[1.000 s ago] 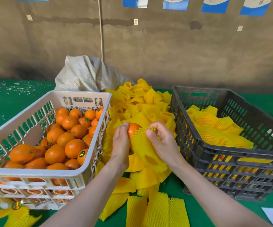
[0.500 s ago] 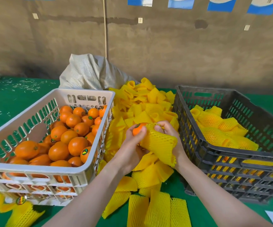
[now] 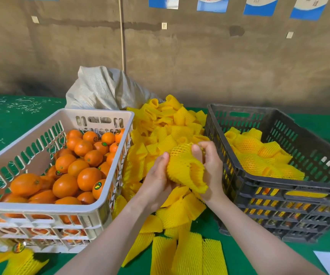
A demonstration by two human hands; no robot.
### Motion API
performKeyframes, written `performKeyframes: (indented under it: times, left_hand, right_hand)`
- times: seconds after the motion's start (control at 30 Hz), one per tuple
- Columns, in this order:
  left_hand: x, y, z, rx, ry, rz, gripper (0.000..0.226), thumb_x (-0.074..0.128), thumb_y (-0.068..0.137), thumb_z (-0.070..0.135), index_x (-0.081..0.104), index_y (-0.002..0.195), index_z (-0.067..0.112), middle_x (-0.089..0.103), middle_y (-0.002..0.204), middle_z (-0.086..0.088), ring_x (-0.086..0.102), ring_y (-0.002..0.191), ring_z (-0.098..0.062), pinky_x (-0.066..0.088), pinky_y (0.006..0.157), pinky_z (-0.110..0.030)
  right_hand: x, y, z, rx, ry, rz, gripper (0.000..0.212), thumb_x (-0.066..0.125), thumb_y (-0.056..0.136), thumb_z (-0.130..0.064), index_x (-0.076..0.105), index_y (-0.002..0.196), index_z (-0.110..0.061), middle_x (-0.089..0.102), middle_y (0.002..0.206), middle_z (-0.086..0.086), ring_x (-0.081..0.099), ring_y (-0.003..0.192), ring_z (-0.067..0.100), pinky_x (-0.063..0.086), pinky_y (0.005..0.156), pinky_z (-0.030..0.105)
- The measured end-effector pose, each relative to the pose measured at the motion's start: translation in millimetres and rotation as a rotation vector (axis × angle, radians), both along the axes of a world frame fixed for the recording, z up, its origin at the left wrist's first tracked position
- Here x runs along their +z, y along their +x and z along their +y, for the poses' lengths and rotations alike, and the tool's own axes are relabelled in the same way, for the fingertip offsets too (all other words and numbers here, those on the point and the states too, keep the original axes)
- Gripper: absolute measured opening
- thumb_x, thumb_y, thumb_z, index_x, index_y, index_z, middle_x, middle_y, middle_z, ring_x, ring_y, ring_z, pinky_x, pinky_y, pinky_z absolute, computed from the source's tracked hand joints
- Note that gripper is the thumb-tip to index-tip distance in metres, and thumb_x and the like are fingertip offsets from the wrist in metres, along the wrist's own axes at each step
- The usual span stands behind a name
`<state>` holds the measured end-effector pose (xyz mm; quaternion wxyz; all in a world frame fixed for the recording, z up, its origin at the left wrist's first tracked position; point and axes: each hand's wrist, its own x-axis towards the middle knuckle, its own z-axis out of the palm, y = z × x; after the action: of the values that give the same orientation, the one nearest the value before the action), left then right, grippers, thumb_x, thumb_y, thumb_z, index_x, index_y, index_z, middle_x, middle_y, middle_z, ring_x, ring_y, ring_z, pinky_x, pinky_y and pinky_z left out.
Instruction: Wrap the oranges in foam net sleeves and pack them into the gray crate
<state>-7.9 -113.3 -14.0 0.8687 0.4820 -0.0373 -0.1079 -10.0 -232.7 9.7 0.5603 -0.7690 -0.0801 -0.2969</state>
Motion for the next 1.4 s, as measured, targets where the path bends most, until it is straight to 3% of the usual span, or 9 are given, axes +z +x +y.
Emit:
performKeyframes:
  times: [0.17,0.33,0.5,0.6,0.83,0.97,1.1,1.3,1.4]
  left_hand:
    - [6,3,-10,0.044,-0.077,0.181,0.051,0.035,0.097,0.050,0.055,0.130,0.017,0.071,0.110,-0.006,0.070,0.093,-0.018,0.057,0.065,-0.028]
    - [7,2,-7,0.033,-0.126,0.153,0.041,0.038,0.096,0.047,0.059,0.117,0.019,0.075,0.093,-0.004,0.073,0.077,-0.017,0.055,0.053,-0.029]
    - [7,2,-5,0.064,-0.111,0.132,0.043,0.043,0.091,0.049,0.052,0.123,0.022,0.073,0.104,-0.003,0.072,0.086,-0.019,0.057,0.058,-0.031]
    - [6,5,-4,0.165,-0.018,0.175,0.030,0.043,0.094,0.049,0.048,0.116,0.028,0.066,0.104,0.000,0.066,0.093,-0.021,0.056,0.065,-0.036]
    - [-1,6,2,0.351,0.418,0.012,0.036,0.038,0.097,0.049,0.057,0.102,0.018,0.062,0.099,-0.009,0.060,0.092,-0.024,0.048,0.067,-0.035]
    - [-5,4,2,0.452,0.558,-0.189,0.033,0.042,0.100,0.036,0.046,0.076,0.014,0.044,0.073,-0.008,0.043,0.070,-0.021,0.034,0.064,-0.040]
    - [-9,3,4,0.567,0.619,-0.273,0.040,0.051,0.097,0.029,0.037,0.061,0.018,0.031,0.055,0.007,0.029,0.052,-0.008,0.025,0.055,-0.034]
    - [-3,-3,4,0.435,0.449,-0.165,0.056,0.048,0.094,0.041,0.053,0.081,-0.014,0.050,0.076,-0.017,0.046,0.070,-0.030,0.044,0.067,-0.062]
    - [0,-3,6,0.381,0.415,-0.169,0.055,0.046,0.095,0.038,0.055,0.085,-0.016,0.053,0.076,-0.021,0.050,0.072,-0.030,0.046,0.070,-0.059]
  right_hand:
    - [-5,-6,5,-0.055,-0.102,-0.136,0.044,0.040,0.095,-0.046,0.054,0.090,-0.004,0.048,0.068,-0.002,0.046,0.060,0.010,0.039,0.059,0.037]
    - [7,1,-3,-0.013,0.079,-0.084,0.016,0.053,0.094,-0.019,0.055,0.082,-0.009,0.054,0.074,0.002,0.052,0.071,0.016,0.044,0.065,0.038]
    - [8,9,-5,0.058,0.224,0.151,0.027,0.050,0.096,-0.020,0.059,0.079,-0.002,0.058,0.077,0.010,0.053,0.075,0.020,0.047,0.073,0.038]
    - [4,7,2,0.193,0.471,0.456,0.028,0.043,0.099,-0.025,0.054,0.074,-0.019,0.055,0.069,0.003,0.051,0.071,0.017,0.044,0.068,0.032]
    - [-3,5,1,0.337,0.643,0.854,0.036,0.040,0.087,-0.062,0.056,0.081,-0.030,0.069,0.057,-0.005,0.063,0.070,0.024,0.053,0.053,0.037]
    - [-5,6,5,0.375,0.622,0.893,0.031,0.057,0.073,-0.062,0.056,0.082,-0.031,0.070,0.077,0.003,0.064,0.079,0.026,0.054,0.059,0.038]
    - [-12,3,8,0.375,0.704,0.856,0.019,0.059,0.085,-0.047,0.061,0.084,-0.027,0.071,0.062,0.000,0.066,0.065,0.020,0.053,0.057,0.032]
    - [-14,1,14,0.353,0.881,0.774,0.020,0.056,0.090,-0.033,0.067,0.082,-0.018,0.069,0.075,0.006,0.062,0.076,0.023,0.050,0.070,0.035]
    - [-15,0,14,0.387,0.954,0.762,0.034,0.052,0.091,-0.032,0.069,0.065,-0.019,0.067,0.067,0.006,0.059,0.069,0.022,0.046,0.065,0.033]
